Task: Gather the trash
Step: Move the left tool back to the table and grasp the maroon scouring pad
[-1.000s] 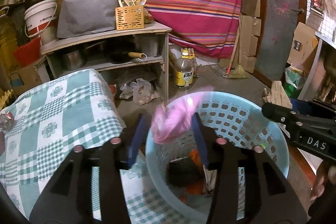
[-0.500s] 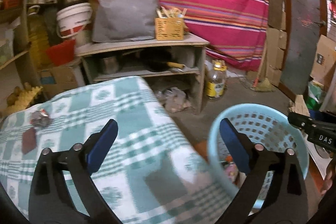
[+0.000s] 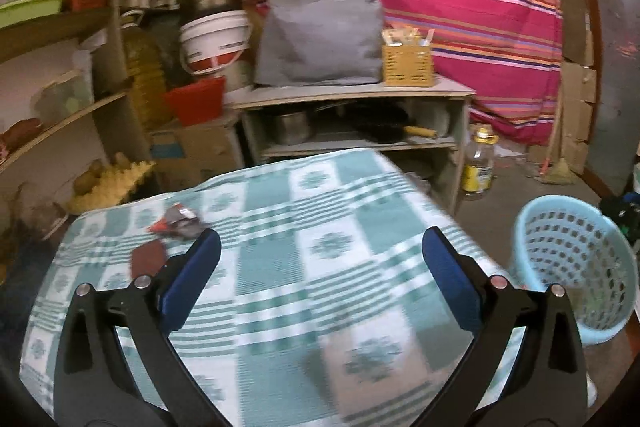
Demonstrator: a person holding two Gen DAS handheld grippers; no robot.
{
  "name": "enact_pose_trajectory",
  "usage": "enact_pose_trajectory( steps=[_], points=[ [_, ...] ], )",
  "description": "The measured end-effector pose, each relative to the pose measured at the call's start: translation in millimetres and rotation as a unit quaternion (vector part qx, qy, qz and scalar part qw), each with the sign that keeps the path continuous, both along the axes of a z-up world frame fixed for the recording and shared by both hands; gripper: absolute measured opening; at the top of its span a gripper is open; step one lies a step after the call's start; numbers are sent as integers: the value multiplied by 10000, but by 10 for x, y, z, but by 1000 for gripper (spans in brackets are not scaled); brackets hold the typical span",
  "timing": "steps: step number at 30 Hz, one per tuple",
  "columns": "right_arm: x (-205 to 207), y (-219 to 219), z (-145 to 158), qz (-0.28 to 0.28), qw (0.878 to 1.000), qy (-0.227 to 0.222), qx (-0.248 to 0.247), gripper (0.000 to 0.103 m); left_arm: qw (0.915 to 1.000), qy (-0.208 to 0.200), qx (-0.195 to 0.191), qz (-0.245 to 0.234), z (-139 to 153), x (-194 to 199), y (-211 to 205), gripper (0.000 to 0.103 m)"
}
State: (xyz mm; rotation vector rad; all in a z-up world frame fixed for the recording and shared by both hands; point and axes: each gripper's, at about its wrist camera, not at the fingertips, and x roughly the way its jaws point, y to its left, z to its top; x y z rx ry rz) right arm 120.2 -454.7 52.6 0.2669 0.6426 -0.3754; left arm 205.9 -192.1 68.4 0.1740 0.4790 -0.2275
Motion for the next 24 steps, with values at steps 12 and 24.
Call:
enact_pose_trajectory(
  steps=[12, 24],
  points=[
    [607, 1004, -10, 744, 9968, -215, -185, 86, 9957, 232, -139, 888, -179, 380, 1013, 97],
    [1118, 1683, -253, 1281, 9917, -105, 9, 86, 9834, 799, -117, 1623, -586, 874, 1721, 97]
  ],
)
